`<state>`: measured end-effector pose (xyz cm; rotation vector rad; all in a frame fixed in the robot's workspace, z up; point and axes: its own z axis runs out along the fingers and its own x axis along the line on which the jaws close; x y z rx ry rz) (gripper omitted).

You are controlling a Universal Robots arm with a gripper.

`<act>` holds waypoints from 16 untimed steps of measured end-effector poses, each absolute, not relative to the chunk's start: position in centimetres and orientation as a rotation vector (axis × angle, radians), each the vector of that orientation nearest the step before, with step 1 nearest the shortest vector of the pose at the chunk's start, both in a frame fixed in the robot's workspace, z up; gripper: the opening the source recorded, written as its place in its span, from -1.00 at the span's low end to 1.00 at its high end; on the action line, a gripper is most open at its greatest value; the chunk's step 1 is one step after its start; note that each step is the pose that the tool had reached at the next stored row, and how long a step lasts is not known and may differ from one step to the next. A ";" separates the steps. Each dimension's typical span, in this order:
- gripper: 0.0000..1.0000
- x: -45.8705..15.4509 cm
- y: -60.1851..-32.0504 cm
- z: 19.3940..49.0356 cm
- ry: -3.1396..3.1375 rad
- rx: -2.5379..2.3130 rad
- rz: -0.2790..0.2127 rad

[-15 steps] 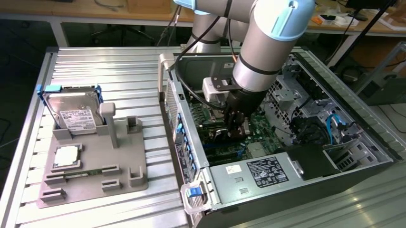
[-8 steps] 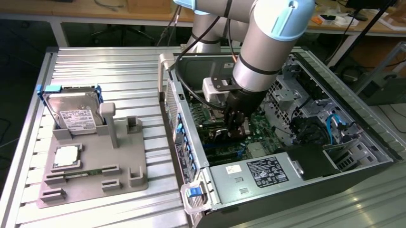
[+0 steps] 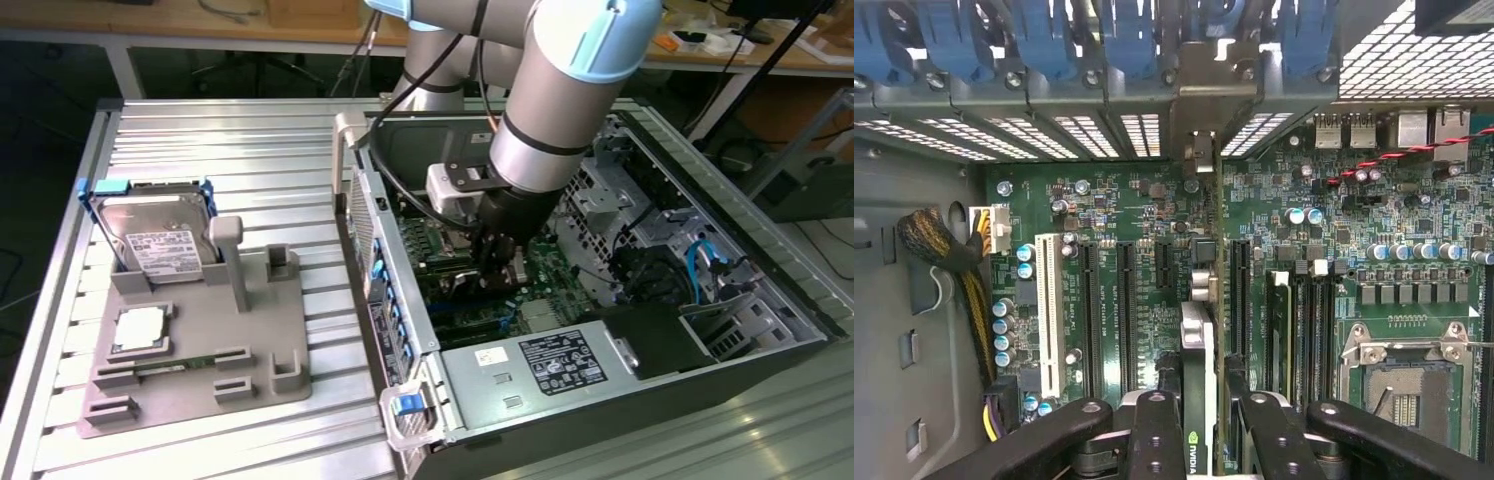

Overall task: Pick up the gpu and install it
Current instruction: 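Insert the gpu into the slot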

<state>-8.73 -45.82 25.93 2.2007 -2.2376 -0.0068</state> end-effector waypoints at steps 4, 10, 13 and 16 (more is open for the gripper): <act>-0.46 -9.0 -45.8 25.9 -2.238 2.201 -0.007; -0.46 -9.2 -45.8 25.2 -2.237 2.200 -0.006; -0.46 -9.2 -45.8 24.6 -2.238 2.201 -0.006; -0.46 -9.2 -45.8 24.3 -2.237 2.200 -0.006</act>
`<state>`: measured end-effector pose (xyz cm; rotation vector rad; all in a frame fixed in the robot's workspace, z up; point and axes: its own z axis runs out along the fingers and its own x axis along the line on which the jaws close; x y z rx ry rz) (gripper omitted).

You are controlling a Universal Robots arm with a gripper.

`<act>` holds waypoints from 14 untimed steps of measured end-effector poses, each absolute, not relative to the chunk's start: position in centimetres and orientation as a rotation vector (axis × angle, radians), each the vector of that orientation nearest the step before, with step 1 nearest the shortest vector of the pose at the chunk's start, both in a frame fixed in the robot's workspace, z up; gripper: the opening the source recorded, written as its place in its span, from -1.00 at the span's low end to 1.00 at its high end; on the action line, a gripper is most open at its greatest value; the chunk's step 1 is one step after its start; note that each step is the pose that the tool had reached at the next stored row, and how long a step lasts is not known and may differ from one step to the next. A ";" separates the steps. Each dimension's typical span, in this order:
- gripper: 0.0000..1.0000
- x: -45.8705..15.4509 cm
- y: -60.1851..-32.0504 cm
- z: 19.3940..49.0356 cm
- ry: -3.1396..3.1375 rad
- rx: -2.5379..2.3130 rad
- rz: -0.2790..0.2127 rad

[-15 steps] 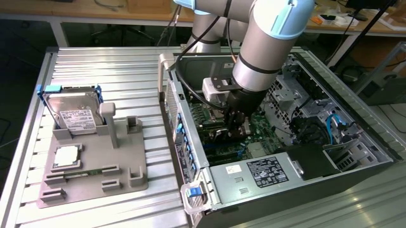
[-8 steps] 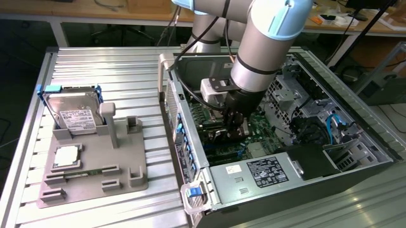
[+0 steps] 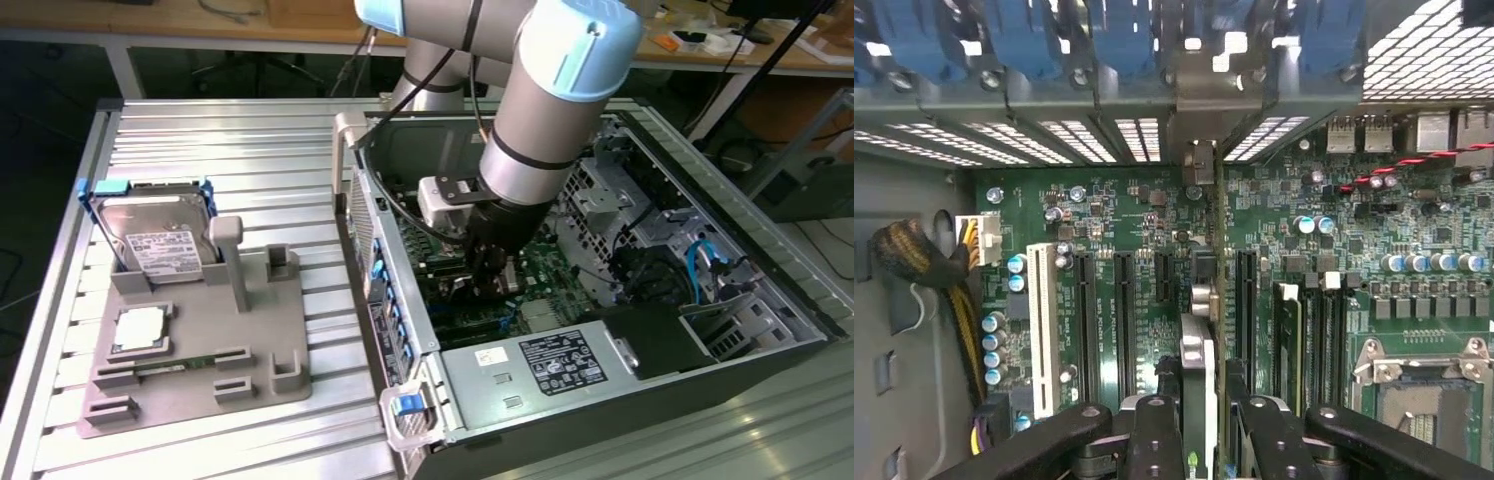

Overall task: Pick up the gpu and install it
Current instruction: 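Insert the gpu into the slot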

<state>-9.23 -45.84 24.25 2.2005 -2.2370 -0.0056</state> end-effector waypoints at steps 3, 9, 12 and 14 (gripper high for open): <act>-0.46 -9.2 -45.8 24.2 -2.237 2.201 -0.006; -0.44 -9.2 -45.8 24.2 -2.238 2.201 -0.007; -0.20 -9.2 -45.8 24.3 -2.237 2.201 -0.006; -0.07 -9.2 -45.8 25.1 -2.237 2.201 -0.006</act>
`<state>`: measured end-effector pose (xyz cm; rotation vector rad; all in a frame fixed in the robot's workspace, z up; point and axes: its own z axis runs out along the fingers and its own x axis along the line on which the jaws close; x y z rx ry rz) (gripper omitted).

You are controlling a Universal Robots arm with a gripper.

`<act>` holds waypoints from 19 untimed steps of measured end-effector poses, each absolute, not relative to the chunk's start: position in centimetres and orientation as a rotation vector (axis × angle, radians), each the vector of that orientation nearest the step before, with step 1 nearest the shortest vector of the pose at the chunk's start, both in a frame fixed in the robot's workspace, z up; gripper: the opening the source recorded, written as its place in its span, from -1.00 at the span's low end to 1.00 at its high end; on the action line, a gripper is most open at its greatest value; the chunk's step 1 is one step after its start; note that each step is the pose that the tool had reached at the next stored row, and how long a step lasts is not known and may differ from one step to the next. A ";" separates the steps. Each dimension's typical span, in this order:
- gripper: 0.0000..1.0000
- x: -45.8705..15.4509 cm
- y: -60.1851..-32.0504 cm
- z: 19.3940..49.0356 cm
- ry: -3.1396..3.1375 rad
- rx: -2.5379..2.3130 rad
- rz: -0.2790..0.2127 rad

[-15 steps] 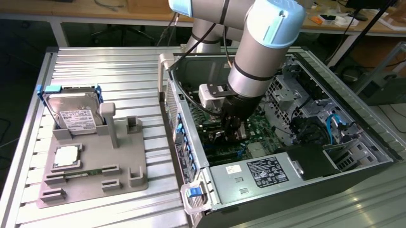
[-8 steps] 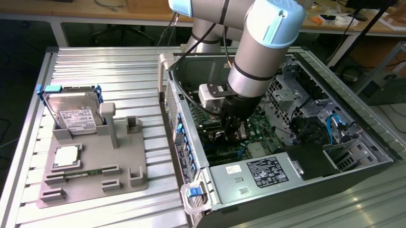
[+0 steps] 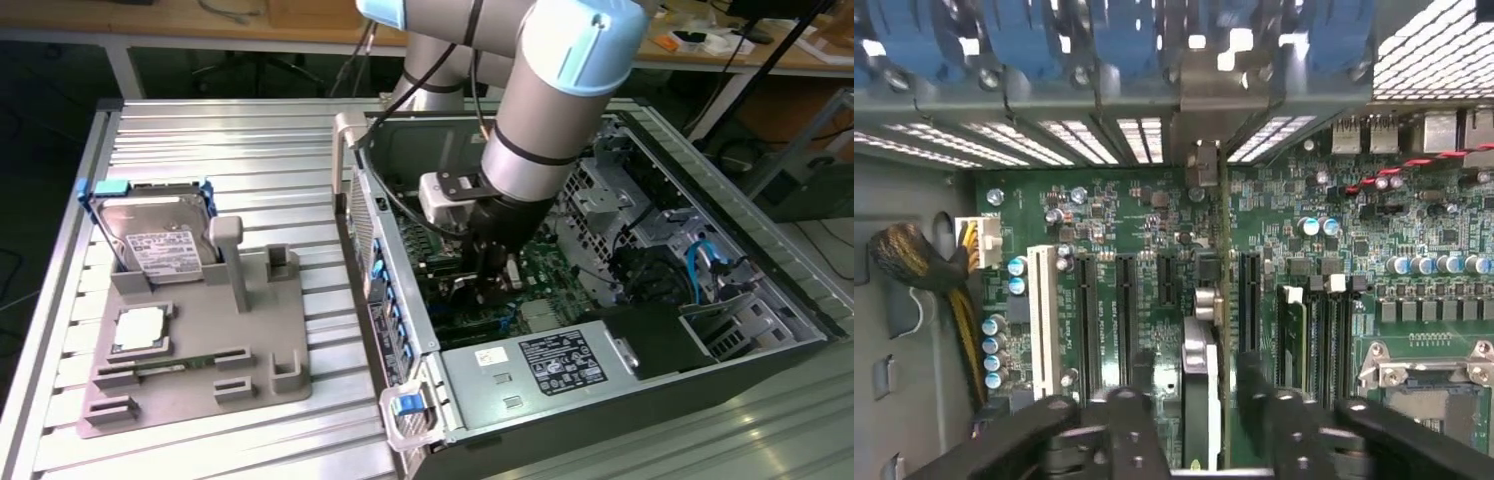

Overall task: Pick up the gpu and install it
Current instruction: 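Insert the gpu into the slot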

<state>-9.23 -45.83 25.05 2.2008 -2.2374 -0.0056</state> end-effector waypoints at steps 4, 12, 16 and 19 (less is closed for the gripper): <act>0.05 -9.2 -45.8 27.1 -2.237 2.201 -0.005; -0.23 -9.2 -45.8 29.3 -2.237 2.201 -0.005; -0.47 -9.2 -45.8 29.5 -2.237 2.200 -0.005; -0.79 -9.2 -45.8 29.7 -2.237 2.200 -0.005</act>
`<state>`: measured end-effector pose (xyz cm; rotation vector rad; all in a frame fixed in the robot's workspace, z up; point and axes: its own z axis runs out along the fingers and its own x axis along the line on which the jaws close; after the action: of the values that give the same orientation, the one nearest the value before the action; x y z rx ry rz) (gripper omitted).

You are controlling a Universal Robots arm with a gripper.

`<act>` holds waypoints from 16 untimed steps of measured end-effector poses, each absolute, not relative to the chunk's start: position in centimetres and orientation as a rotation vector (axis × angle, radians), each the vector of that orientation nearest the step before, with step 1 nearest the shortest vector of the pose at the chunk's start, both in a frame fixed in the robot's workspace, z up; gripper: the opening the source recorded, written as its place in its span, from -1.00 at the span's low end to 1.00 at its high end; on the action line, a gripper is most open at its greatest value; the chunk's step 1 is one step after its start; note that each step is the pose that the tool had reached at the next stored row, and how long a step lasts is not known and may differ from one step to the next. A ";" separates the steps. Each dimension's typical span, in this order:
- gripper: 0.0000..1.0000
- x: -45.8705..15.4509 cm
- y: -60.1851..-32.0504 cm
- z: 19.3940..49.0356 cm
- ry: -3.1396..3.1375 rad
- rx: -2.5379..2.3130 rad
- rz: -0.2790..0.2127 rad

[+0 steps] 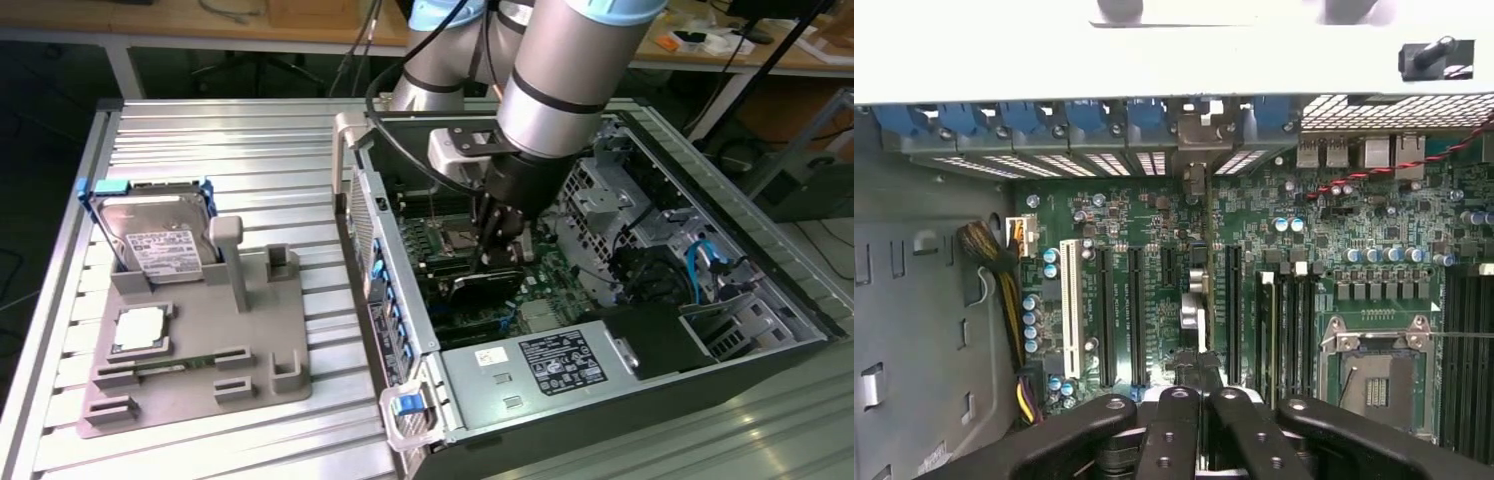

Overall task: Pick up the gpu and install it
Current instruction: 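Insert the gpu into the slot, then press down on the gpu until it lock into place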

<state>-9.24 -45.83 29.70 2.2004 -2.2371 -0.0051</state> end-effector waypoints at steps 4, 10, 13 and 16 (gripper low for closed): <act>-0.79 -9.2 -45.8 30.0 -2.237 2.200 -0.005; -0.79 -9.2 -45.8 30.5 -2.237 2.201 -0.005; -0.79 -9.2 -45.8 30.7 -2.237 2.201 -0.005; -0.79 -9.3 -45.8 30.6 -2.238 2.201 -0.004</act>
<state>-9.27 -45.80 30.62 2.2011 -2.2378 -0.0042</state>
